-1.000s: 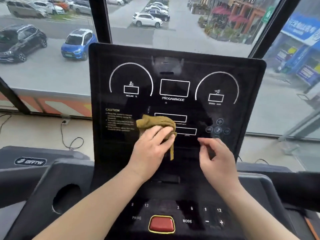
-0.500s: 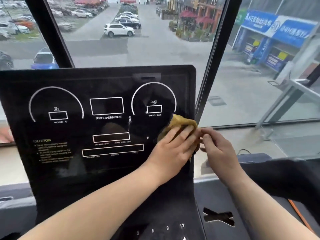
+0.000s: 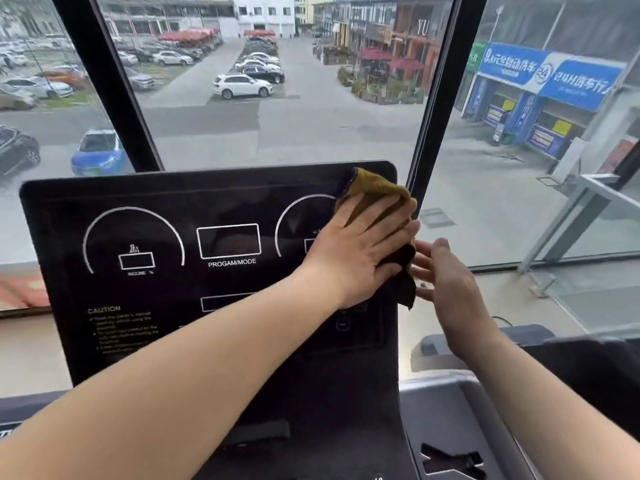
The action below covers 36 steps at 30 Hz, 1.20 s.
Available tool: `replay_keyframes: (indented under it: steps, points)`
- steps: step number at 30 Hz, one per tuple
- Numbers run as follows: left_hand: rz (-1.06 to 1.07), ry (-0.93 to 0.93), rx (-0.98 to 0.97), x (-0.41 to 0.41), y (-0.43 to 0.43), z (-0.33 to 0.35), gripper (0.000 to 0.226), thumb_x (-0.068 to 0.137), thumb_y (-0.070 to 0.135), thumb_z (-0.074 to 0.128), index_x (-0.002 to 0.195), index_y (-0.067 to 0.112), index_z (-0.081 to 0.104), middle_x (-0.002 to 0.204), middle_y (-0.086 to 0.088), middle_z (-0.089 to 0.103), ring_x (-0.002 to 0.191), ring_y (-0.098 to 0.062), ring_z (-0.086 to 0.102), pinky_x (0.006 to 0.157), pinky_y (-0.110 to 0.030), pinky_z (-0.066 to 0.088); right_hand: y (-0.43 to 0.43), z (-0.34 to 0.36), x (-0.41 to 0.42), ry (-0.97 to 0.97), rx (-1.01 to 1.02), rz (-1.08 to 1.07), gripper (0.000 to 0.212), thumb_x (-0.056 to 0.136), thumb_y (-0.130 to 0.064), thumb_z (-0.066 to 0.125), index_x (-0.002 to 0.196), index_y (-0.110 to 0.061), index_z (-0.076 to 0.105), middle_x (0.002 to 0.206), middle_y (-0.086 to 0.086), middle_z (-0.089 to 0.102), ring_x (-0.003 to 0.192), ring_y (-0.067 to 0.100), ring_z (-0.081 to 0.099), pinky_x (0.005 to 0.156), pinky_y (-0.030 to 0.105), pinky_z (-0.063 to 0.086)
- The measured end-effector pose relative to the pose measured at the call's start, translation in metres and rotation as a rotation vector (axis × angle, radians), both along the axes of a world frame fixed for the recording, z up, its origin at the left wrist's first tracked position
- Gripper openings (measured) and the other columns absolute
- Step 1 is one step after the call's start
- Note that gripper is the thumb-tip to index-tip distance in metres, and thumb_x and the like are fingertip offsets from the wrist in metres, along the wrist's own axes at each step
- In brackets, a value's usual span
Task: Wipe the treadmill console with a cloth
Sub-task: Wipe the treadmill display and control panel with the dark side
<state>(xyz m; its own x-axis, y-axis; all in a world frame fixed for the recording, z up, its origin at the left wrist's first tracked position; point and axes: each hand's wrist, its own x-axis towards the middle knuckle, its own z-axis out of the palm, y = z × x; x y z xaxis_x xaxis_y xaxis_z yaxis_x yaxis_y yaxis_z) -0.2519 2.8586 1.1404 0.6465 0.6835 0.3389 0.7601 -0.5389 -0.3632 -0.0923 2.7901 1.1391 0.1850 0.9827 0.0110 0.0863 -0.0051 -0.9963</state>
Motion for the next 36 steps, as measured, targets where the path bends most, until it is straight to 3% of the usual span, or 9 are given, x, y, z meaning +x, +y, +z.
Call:
replay_keyframes:
  steps: [1,3,7,10,14,19,23,30,36]
  points:
    - [-0.002,-0.005,0.012,-0.003,0.004,0.007,0.068,0.104,0.061,0.022,0.164,0.035,0.002,0.173,0.007,-0.005,0.159,-0.02,-0.01,0.126,-0.053,-0.006,0.0,0.005,-0.006,-0.007,0.02,0.009,0.044,0.11,-0.042,0.026,0.112,-0.032,0.069,0.107,-0.006,0.074,0.092,0.0,0.071,0.074,0.02,0.056]
    - [0.0,-0.026,0.031,-0.011,0.011,0.021,0.066,0.105,0.058,0.024,0.164,0.036,0.003,0.173,0.008,-0.004,0.159,-0.019,-0.008,0.126,-0.051,-0.006,0.002,0.013,-0.017,-0.072,0.097,-0.015,0.04,0.109,-0.04,0.029,0.105,-0.038,0.069,0.106,-0.01,0.074,0.099,0.001,0.069,0.085,0.026,0.056]
    - [0.073,-0.109,0.043,-0.044,0.012,0.037,0.065,0.106,0.055,0.022,0.163,0.035,-0.004,0.172,0.007,-0.01,0.158,-0.019,-0.014,0.126,-0.05,-0.011,0.007,0.026,-0.047,-0.373,0.272,-0.098,0.036,0.106,-0.037,0.034,0.128,-0.026,0.06,0.129,-0.005,0.064,0.124,0.012,0.055,0.111,0.043,0.042]
    - [0.135,-0.147,0.011,-0.086,0.002,0.038,0.065,0.106,0.054,0.017,0.162,0.035,-0.01,0.171,0.006,-0.016,0.157,-0.019,-0.02,0.125,-0.051,-0.012,0.004,0.031,-0.082,-0.631,0.321,-0.103,0.047,0.107,-0.034,0.041,0.151,-0.019,0.044,0.162,0.001,0.037,0.152,0.013,0.026,0.127,0.034,0.017]
    - [0.239,-0.195,-0.025,-0.167,-0.018,0.032,0.064,0.107,0.054,0.015,0.161,0.037,-0.013,0.17,0.006,-0.02,0.156,-0.019,-0.024,0.125,-0.051,-0.014,-0.004,0.026,-0.143,-0.781,0.407,0.016,0.05,0.106,-0.032,0.044,0.154,-0.019,0.04,0.168,-0.002,0.023,0.157,0.009,0.009,0.125,0.027,0.007]
    - [0.332,-0.268,-0.084,-0.281,-0.049,0.014,0.064,0.107,0.054,0.017,0.16,0.039,-0.016,0.17,0.006,-0.023,0.155,-0.018,-0.026,0.125,-0.05,-0.014,-0.022,0.012,-0.23,-0.755,0.481,0.167,0.05,0.105,-0.029,0.048,0.152,-0.015,0.043,0.168,-0.001,0.025,0.157,0.009,0.01,0.128,0.032,0.013]
    - [0.318,-0.303,-0.096,-0.341,-0.077,-0.02,0.063,0.107,0.048,0.024,0.163,0.036,-0.004,0.173,0.003,-0.011,0.158,-0.022,-0.013,0.127,-0.051,-0.005,-0.041,-0.008,-0.283,-0.716,0.486,0.251,0.048,0.104,-0.027,0.05,0.15,-0.015,0.046,0.166,-0.003,0.029,0.156,0.007,0.012,0.128,0.036,0.018]
    - [0.225,-0.375,-0.154,-0.373,-0.141,-0.104,0.06,0.104,0.026,0.043,0.161,0.027,0.027,0.171,0.003,0.018,0.159,-0.021,0.009,0.128,-0.05,0.013,-0.083,-0.055,-0.306,-0.705,0.409,0.31,0.044,0.104,-0.024,0.052,0.147,-0.014,0.052,0.161,-0.001,0.039,0.154,0.01,0.022,0.126,0.035,0.022]
    - [0.111,-0.391,-0.382,-0.358,-0.204,-0.153,0.051,0.102,0.021,0.038,0.152,0.02,0.048,0.16,0.001,0.044,0.148,-0.018,0.04,0.122,-0.04,0.033,-0.132,-0.093,-0.291,-0.692,0.278,0.324,0.035,0.103,-0.021,0.054,0.136,-0.016,0.063,0.15,-0.004,0.052,0.146,0.008,0.038,0.122,0.032,0.032]
